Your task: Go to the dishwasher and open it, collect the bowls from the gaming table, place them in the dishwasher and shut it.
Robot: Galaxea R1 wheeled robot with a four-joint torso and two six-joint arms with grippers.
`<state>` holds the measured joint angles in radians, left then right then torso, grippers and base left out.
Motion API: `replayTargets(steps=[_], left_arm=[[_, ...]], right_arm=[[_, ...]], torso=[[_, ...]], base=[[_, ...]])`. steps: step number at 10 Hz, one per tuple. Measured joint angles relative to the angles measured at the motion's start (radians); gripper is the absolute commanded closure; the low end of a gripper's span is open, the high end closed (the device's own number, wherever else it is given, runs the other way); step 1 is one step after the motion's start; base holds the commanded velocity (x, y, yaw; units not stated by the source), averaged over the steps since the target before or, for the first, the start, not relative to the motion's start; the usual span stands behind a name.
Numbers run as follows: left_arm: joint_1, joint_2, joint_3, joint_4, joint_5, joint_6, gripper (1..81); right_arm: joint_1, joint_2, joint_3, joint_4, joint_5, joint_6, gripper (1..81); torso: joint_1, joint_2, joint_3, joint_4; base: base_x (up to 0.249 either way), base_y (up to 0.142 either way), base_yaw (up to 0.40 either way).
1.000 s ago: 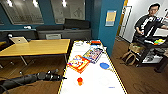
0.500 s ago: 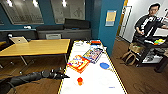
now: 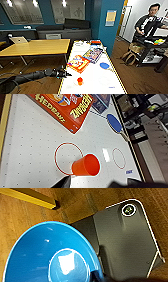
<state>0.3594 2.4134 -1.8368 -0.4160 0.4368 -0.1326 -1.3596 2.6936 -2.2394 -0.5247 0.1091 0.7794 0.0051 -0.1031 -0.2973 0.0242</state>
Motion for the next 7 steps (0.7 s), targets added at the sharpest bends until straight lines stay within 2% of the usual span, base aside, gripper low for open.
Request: replayTargets(steps=[2,7], left_arm=[[0.0,0.012,-0.011,-0.01,-0.01,-0.074,1.0],[0.054,0.101,-0.077,-0.012,-0.038,-0.077,1.0]], right_arm=[[0.0,0.002,0.0,0.0,0.001,0.0,81.1],[0.0,0.002,0.0,0.0,0.0,0.0,81.1]], torso=[[0.0,0.0,0.0,0.0],[0.0,0.0,0.0,0.0]], base=[[0.0,0.0,0.0],[0.0,0.0,0.0]])
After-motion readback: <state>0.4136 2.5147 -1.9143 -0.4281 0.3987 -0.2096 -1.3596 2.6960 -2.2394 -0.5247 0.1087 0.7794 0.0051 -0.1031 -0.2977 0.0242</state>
